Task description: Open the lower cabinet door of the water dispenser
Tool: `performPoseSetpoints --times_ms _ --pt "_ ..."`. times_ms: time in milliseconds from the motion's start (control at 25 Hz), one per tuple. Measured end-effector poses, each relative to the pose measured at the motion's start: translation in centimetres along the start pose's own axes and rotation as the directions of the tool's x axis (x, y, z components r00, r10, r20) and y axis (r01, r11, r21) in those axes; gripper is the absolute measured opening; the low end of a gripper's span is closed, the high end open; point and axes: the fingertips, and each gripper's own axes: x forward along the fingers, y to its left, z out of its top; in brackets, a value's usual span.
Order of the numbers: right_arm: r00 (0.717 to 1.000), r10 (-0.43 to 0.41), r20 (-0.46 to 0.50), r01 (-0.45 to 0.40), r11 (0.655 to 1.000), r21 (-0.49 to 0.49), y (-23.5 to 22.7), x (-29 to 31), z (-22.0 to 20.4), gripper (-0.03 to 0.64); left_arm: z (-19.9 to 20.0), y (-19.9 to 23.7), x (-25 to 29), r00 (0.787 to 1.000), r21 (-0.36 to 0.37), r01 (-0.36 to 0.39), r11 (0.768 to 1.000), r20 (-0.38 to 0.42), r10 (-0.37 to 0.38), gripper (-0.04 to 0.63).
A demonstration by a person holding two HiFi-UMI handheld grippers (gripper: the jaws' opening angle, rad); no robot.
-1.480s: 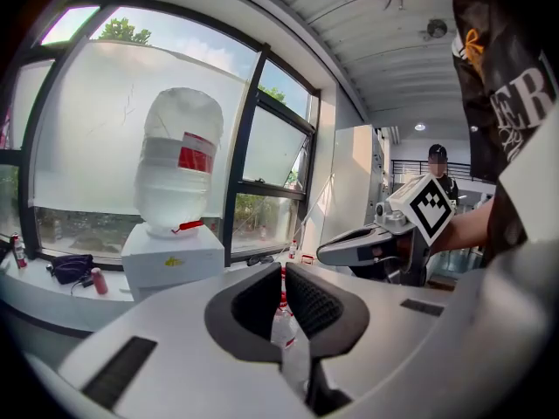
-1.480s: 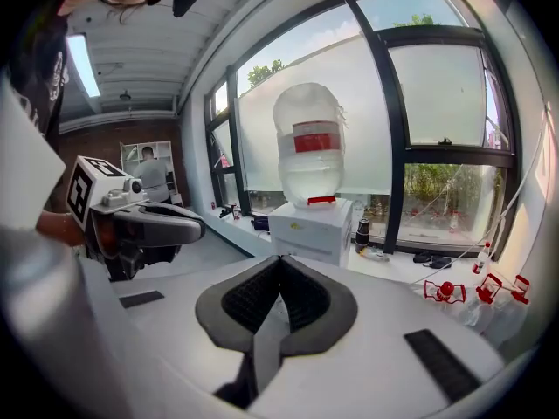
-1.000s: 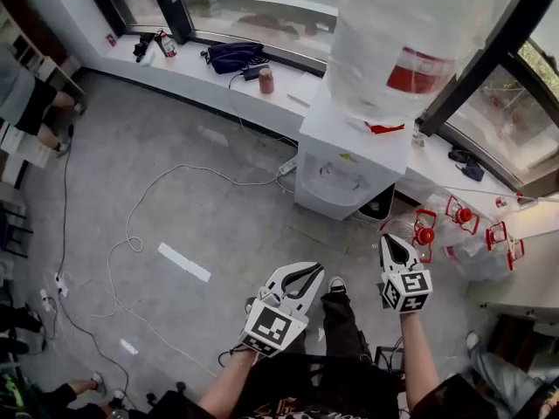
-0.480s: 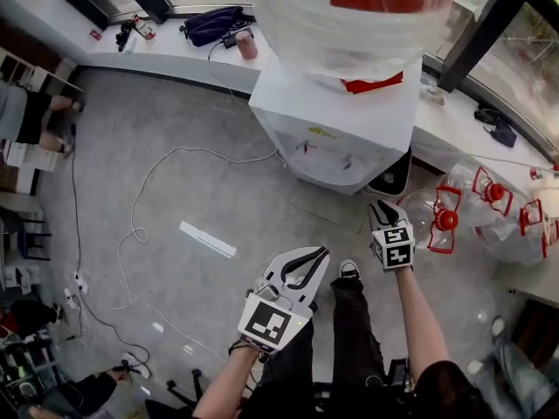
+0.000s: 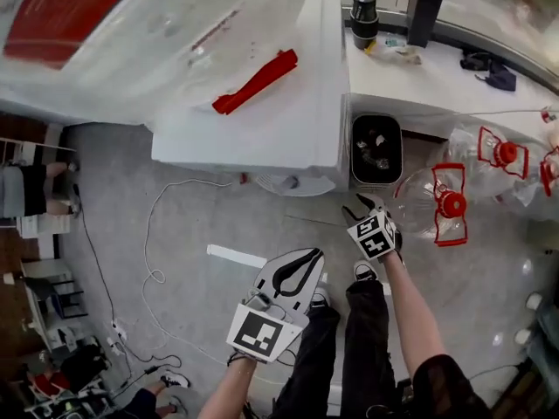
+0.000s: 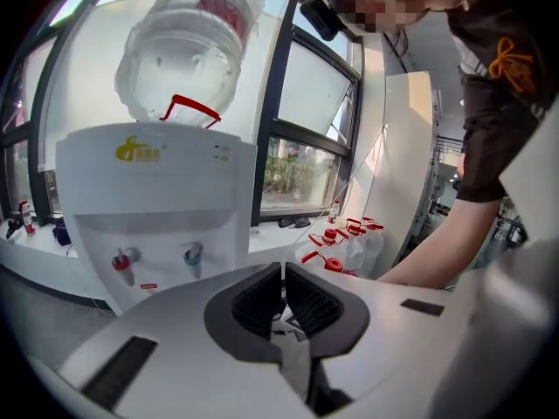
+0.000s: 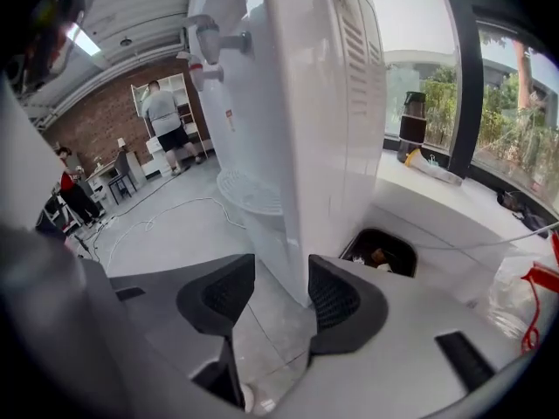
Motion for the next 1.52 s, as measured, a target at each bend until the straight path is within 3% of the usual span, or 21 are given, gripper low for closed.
performPoseSetpoints --times_ms 200,560,640,720,880,1120,1280,1520 --pt "1.0 0.016 0.001 -0.016 1.0 0.001 -1.7 3.4 -0.3 0.21 -0.4 0.6 3.8 1.0 0.013 0.012 1.0 -0.026 -0.012 0.026" --pt "0.998 0.048 -0.043 -0.053 0.993 -0.106 -3.4 9.0 -1.6 0.244 -2.7 1.2 9.0 0.996 0.058 0.044 0.997 -0.08 -0.039 0.026" --pt "0.998 0.016 -0.059 -0.026 0.985 -0.171 -3.6 9.2 -1.5 0.245 -2.8 1.4 9.3 0.996 0.049 0.044 0.998 -0.08 -0.039 0.026" --pt "0.997 -0.011 -0.073 -0.004 0.977 -0.215 -3.8 9.3 -1.4 0.198 -3.0 1.6 9.1 0.996 0.042 0.04 0.998 -0.082 -0.036 0.026" --pt "0.995 -0.025 -0.096 0.003 0.977 -0.214 -3.5 9.3 -1.7 0.186 -4.1 2.0 8.4 0.995 0.034 0.029 0.999 -0.1 -0.026 0.026" --pt "0.992 -0.064 -0.112 0.042 0.982 -0.186 -3.4 8.9 -1.8 0.184 -5.1 4.1 6.5 0.988 0.022 -0.043 0.999 -0.148 0.045 0.026" --pt "0.993 0.004 -0.115 -0.025 0.983 -0.181 0.7 8.0 -4.3 0.196 -5.9 4.5 5.0 0.991 0.015 -0.05 0.999 -0.127 0.052 0.026" --pt "0.991 0.098 -0.092 -0.107 0.989 -0.099 9.2 6.3 -7.9 0.193 -7.2 4.1 1.4 0.989 -0.014 -0.075 0.997 -0.126 0.073 0.026"
